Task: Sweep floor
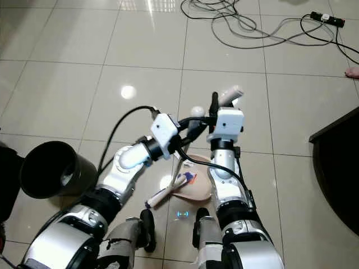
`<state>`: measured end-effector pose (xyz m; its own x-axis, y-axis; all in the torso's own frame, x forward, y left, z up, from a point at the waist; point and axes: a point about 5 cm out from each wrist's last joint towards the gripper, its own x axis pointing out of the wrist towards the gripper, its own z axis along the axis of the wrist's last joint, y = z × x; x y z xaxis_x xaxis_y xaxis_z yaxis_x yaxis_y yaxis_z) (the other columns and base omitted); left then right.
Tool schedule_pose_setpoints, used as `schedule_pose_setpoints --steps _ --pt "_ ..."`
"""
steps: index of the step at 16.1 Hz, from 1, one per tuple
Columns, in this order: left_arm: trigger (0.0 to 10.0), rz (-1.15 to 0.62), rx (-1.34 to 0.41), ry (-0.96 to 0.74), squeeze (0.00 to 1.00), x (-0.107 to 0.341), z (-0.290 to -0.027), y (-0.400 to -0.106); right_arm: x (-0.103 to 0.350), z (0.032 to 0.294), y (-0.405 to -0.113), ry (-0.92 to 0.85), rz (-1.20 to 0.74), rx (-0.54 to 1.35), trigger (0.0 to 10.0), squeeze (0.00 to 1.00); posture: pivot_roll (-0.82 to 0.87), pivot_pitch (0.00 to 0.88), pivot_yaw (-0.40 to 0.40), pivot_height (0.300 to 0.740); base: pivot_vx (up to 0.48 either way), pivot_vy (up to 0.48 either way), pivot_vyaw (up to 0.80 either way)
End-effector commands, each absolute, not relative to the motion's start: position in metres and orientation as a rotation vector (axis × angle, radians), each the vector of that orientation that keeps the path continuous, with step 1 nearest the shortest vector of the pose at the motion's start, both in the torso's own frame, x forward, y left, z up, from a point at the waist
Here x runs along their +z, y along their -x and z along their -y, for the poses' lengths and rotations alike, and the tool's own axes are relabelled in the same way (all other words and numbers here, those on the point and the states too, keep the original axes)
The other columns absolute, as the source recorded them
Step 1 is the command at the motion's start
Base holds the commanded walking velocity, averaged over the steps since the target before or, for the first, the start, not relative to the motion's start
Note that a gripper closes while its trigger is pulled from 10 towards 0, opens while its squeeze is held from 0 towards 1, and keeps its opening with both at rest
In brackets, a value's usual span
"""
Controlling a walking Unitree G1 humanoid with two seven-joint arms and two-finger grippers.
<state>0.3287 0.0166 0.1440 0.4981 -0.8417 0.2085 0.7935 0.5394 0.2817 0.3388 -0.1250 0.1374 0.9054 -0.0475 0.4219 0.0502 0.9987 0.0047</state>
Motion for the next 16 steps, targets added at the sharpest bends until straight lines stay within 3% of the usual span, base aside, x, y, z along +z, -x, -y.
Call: schedule_pose_setpoints --steps 1,7,16 --pt "10.0 0.519 -0.984 -0.130 0.00 0.182 -0.016 -0.333 0.113 0.119 -0.333 0.001 0.325 -0.033 10.0 0.00 0.09 0.343 0.089 0.740 0.000 0.000 0.00" --pt "10.0 0.669 -0.861 -0.113 0.00 0.246 -0.043 -0.362 0.113 0.124 -0.332 0.007 0.323 -0.044 10.0 0.00 0.08 0.348 0.091 0.740 0.000 0.000 0.00" --pt "10.0 0.659 -0.823 -0.009 0.00 0.258 -0.041 -0.371 0.111 0.128 -0.330 0.014 0.311 -0.045 10.0 0.00 0.07 0.341 0.087 0.740 0.000 0.000 0.00"
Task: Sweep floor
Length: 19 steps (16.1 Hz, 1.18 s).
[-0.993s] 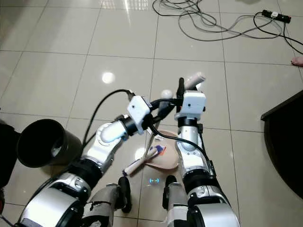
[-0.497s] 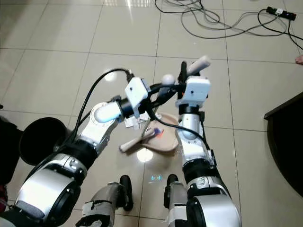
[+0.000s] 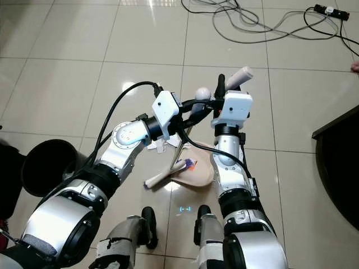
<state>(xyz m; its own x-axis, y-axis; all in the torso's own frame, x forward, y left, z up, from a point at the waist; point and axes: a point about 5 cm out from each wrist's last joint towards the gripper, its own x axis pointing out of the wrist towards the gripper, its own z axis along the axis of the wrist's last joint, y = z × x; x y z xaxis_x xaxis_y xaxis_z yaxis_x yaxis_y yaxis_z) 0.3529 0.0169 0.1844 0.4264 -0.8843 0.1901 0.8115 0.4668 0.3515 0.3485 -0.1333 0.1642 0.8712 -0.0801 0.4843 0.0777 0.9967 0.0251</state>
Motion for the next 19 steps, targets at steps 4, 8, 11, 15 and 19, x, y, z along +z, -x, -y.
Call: schedule_pose_setpoints --steps 4,8,11,15,19 --pt "10.0 0.615 -0.920 0.022 0.00 0.271 -0.063 -0.378 0.108 0.135 -0.331 0.041 0.293 -0.033 10.0 0.00 0.07 0.294 0.052 0.740 0.000 0.000 0.00" --pt "10.0 0.538 -0.806 -0.093 0.00 0.262 -0.135 -0.381 0.122 0.148 -0.335 -0.001 0.336 -0.021 10.0 0.00 0.07 0.247 -0.008 0.740 0.000 0.000 0.00" --pt "10.0 0.522 -0.729 -0.103 0.00 0.250 -0.150 -0.375 0.125 0.146 -0.332 -0.033 0.353 0.007 10.0 0.00 0.06 0.231 -0.025 0.740 0.000 0.000 0.00" --pt "10.0 0.445 -0.566 -0.138 0.00 0.236 -0.146 -0.379 0.130 0.132 -0.329 -0.068 0.366 0.069 10.0 0.00 0.05 0.241 -0.025 0.740 0.000 0.000 0.00" --pt "10.0 0.323 -0.583 -0.050 0.00 0.221 -0.113 -0.386 0.136 0.121 -0.329 -0.094 0.366 0.100 10.0 0.00 0.04 0.256 -0.005 0.740 0.000 0.000 0.00"
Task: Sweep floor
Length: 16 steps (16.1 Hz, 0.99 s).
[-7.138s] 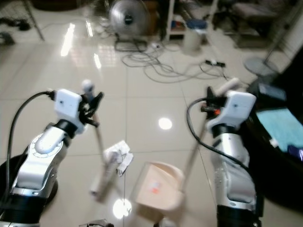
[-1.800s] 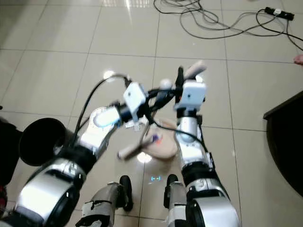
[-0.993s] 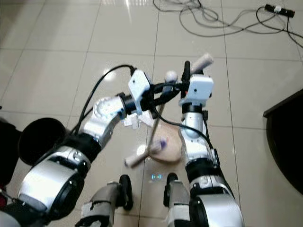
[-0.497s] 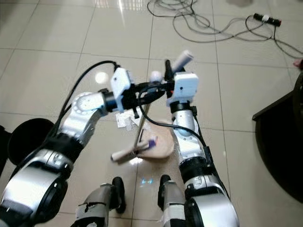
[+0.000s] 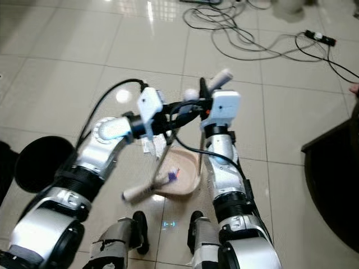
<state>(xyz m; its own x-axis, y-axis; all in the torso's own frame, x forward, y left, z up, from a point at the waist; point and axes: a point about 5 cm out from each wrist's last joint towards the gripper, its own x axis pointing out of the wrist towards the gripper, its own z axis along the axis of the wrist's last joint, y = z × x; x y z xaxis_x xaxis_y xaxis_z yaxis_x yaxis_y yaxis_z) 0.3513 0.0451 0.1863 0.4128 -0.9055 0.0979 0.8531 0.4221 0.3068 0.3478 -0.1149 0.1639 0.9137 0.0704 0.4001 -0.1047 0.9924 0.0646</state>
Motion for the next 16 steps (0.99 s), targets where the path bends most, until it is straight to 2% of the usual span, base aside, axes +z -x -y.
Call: schedule_pose_setpoints --steps 1,4,7,9,10,11,13,16 --pt "10.0 0.313 -0.585 -0.030 0.00 0.220 -0.111 -0.387 0.136 0.120 -0.329 -0.096 0.367 0.100 10.0 0.00 0.03 0.257 -0.002 0.740 0.000 0.000 0.00" --pt "10.0 0.333 -0.610 0.191 0.00 0.223 -0.112 -0.388 0.138 0.123 -0.327 -0.117 0.365 0.090 10.0 0.00 0.02 0.266 0.015 0.740 0.000 0.000 0.00" --pt "10.0 0.305 -0.562 0.085 0.00 0.218 -0.124 -0.390 0.137 0.127 -0.324 -0.123 0.362 0.084 10.0 0.00 0.03 0.270 0.017 0.740 0.000 0.000 0.00" --pt "10.0 0.315 -0.553 0.087 0.00 0.219 -0.130 -0.390 0.137 0.128 -0.323 -0.125 0.359 0.083 10.0 0.00 0.03 0.266 0.019 0.740 0.000 0.000 0.00" --pt "10.0 0.346 -0.724 0.128 0.00 0.222 -0.130 -0.382 0.137 0.128 -0.323 -0.129 0.357 0.086 10.0 0.00 0.03 0.265 0.018 0.740 0.000 0.000 0.00" --pt "10.0 0.348 -0.801 0.095 0.00 0.222 -0.129 -0.378 0.138 0.128 -0.322 -0.129 0.358 0.090 10.0 0.00 0.03 0.261 0.020 0.740 0.000 0.000 0.00" --pt "10.0 0.346 -0.865 -0.058 0.00 0.221 -0.132 -0.374 0.140 0.129 -0.322 -0.126 0.365 0.102 10.0 0.00 0.03 0.258 0.020 0.740 0.000 0.000 0.00" --pt "10.0 0.310 -0.948 0.035 0.00 0.225 -0.140 -0.375 0.142 0.130 -0.321 -0.123 0.371 0.117 10.0 0.00 0.03 0.252 0.019 0.740 0.000 0.000 0.00"
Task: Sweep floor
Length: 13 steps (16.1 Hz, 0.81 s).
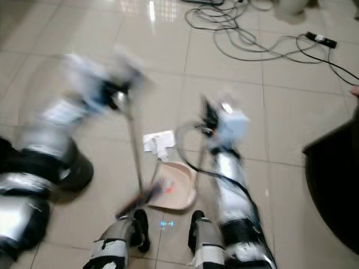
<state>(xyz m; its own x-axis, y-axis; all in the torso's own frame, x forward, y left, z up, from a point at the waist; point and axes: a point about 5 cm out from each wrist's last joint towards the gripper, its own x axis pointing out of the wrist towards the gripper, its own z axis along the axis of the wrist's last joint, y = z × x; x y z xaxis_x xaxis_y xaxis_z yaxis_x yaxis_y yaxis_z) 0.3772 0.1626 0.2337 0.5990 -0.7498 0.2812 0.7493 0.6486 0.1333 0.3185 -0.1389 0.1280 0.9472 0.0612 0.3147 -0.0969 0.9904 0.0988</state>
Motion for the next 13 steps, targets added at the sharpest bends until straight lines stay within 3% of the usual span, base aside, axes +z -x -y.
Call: schedule_pose_setpoints --steps 1,10,13 --pt "10.0 0.300 -0.975 0.069 0.00 0.228 -0.142 -0.375 0.142 0.130 -0.320 -0.122 0.371 0.119 10.0 0.00 0.03 0.252 0.019 0.740 0.000 0.000 0.00" --pt "10.0 0.322 -0.815 -0.017 0.00 0.240 -0.161 -0.383 0.147 0.137 -0.316 -0.111 0.389 0.117 10.0 0.00 0.02 0.229 0.025 0.740 0.000 0.000 0.00" --pt "10.0 0.303 -0.591 -0.066 0.00 0.244 -0.181 -0.386 0.157 0.148 -0.308 -0.119 0.398 0.067 10.0 0.00 0.01 0.203 0.013 0.740 0.000 0.000 0.00"
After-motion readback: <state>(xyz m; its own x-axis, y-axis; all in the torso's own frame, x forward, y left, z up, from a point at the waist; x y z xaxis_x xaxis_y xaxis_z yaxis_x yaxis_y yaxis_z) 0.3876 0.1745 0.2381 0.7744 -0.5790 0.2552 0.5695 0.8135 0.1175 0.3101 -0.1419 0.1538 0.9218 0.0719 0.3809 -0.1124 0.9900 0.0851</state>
